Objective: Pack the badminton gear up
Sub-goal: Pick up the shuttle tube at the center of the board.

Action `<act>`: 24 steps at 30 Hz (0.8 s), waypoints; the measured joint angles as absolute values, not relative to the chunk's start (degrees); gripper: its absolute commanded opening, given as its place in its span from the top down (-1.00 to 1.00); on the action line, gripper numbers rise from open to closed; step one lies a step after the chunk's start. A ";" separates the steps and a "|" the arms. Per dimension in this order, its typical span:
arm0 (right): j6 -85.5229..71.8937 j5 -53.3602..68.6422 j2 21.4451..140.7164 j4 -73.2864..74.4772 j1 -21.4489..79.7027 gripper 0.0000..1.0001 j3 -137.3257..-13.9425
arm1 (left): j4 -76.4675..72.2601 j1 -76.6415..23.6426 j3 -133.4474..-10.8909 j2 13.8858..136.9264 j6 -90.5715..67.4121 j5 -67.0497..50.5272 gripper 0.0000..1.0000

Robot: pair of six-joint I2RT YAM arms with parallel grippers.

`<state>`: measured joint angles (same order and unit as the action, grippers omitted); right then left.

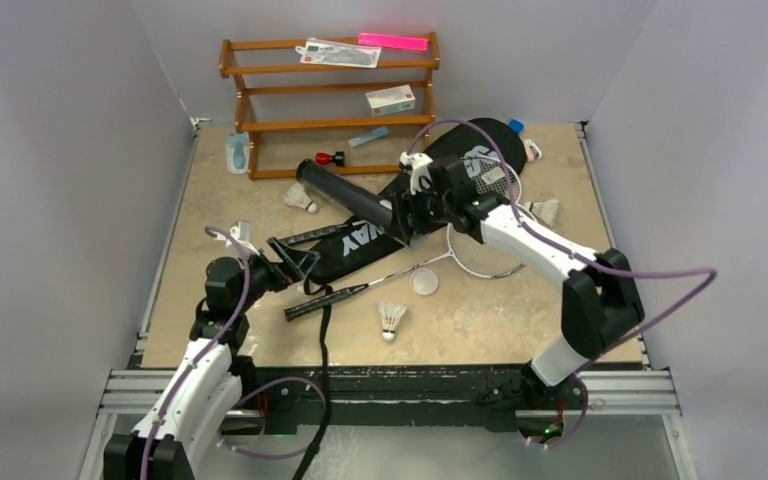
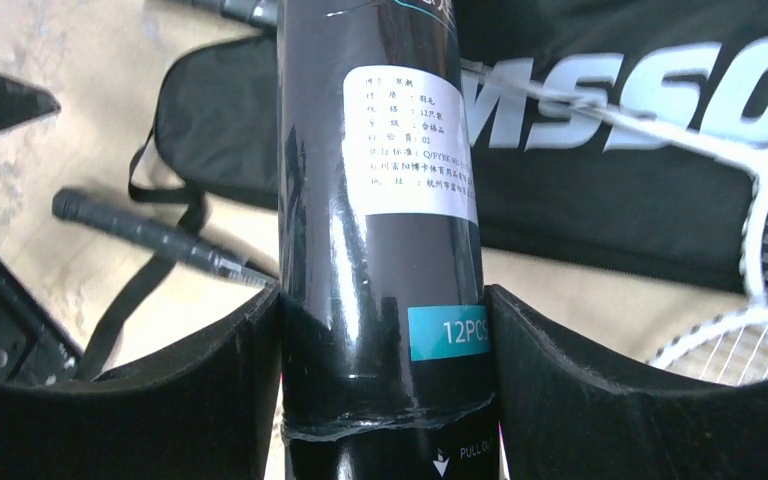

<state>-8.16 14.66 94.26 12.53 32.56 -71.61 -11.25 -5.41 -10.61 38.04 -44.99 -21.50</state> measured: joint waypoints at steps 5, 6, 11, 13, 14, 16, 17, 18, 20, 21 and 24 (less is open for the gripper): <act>-9.87 15.16 86.28 9.69 32.69 -0.15 -62.33 | -8.82 -5.41 -14.48 38.52 -55.07 -22.28 -0.99; -10.09 15.14 85.10 9.08 32.69 -0.15 -60.86 | -7.70 -5.41 -16.03 39.03 -56.93 -22.26 -0.99; -11.20 15.14 80.71 6.07 32.69 -0.15 -55.27 | -4.84 -5.41 -23.66 44.49 -65.76 -22.22 -0.99; -11.57 15.14 79.83 5.48 32.69 -0.15 -54.35 | -5.30 -5.72 -25.41 48.34 -69.52 -22.57 -0.99; -11.64 15.14 79.68 5.26 32.69 -0.15 -54.17 | -5.54 -6.07 -25.91 50.15 -70.74 -22.61 -0.99; -11.81 15.16 79.42 4.84 32.69 -0.15 -53.95 | -5.34 -8.19 -27.20 55.16 -73.34 -22.13 -0.99; -11.86 15.16 79.35 4.62 32.69 -0.16 -53.91 | -4.93 -9.89 -28.05 57.67 -74.43 -21.85 -1.00; -11.90 15.16 79.31 4.29 32.69 -0.15 -53.87 | -4.69 -11.33 -28.75 59.64 -75.11 -21.58 -1.00; -11.94 15.20 79.26 3.31 32.69 -0.16 -53.63 | -4.38 -14.81 -30.94 64.20 -76.73 -20.64 -1.00; -11.94 15.22 79.20 2.79 32.69 -0.16 -53.36 | -4.40 -16.32 -32.16 66.30 -77.41 -20.34 -1.00; -11.97 15.79 78.63 1.63 32.69 -0.16 -51.96 | -4.40 -20.03 -35.14 70.76 -79.99 -18.35 -1.00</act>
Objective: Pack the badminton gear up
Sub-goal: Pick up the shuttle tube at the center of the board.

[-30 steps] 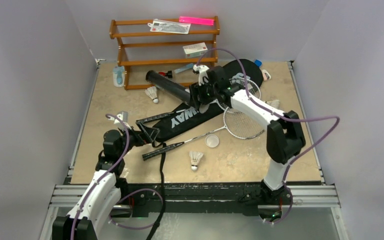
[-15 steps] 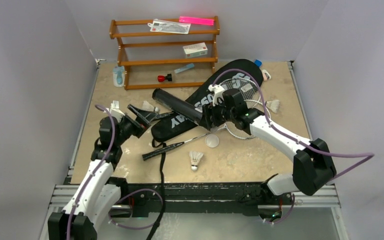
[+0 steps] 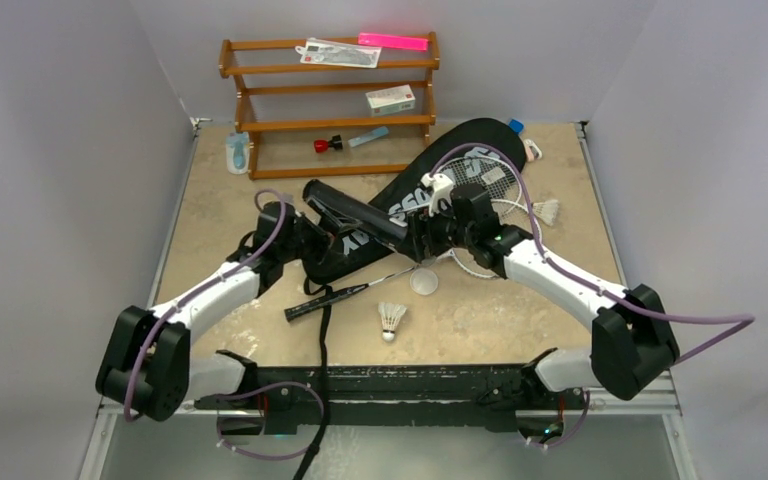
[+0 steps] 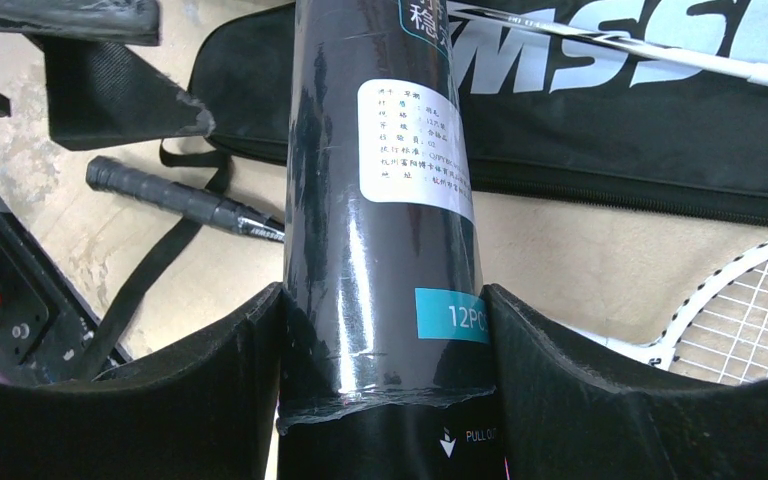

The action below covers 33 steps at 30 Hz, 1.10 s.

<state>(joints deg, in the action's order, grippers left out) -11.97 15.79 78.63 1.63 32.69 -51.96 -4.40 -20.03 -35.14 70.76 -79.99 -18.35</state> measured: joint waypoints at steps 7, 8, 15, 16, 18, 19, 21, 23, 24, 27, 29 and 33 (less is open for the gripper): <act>-12.01 16.47 76.60 -0.19 33.01 -0.17 -48.97 | -4.54 -23.64 -39.13 76.34 -83.81 -13.65 -1.00; -12.01 16.53 76.27 -0.25 33.04 -0.17 -48.80 | -4.64 -23.79 -39.57 77.06 -84.09 -13.19 -1.00; -11.99 16.08 73.08 -0.38 33.10 -0.18 -47.75 | -5.52 -24.21 -43.42 84.95 -86.28 -11.46 -0.95; -12.03 16.01 72.93 -0.40 33.08 -0.19 -47.53 | -5.87 -24.21 -44.34 86.28 -86.46 -11.51 -0.93; -12.03 16.05 72.79 -0.36 33.01 -0.19 -47.29 | -6.44 -24.36 -46.04 88.71 -86.56 -11.27 -0.89; -12.03 16.10 72.73 -0.38 33.10 -0.18 -47.27 | -6.74 -24.40 -46.96 90.19 -86.65 -11.25 -0.88; -12.05 16.19 72.55 -0.38 33.34 -0.19 -47.22 | -7.27 -24.45 -48.03 92.25 -87.11 -11.27 -0.86; -12.05 16.23 72.14 -0.36 33.45 -0.19 -46.98 | -7.42 -24.47 -48.82 93.76 -87.55 -11.29 -0.84; -12.05 16.23 71.81 -0.36 33.45 -0.20 -46.72 | -7.44 -24.49 -49.28 94.30 -87.64 -11.29 -0.79; -12.16 16.19 70.59 -0.30 33.47 -0.27 -46.09 | -7.68 -24.58 -50.78 95.26 -87.94 -11.29 -0.39; -12.29 16.12 69.73 -0.38 33.41 -0.43 -45.93 | -7.97 -24.58 -51.27 95.35 -88.14 -11.27 -0.17; -12.99 17.04 68.95 -0.34 33.43 -0.80 -45.80 | -8.54 -24.80 -52.31 95.24 -88.29 -10.70 -0.03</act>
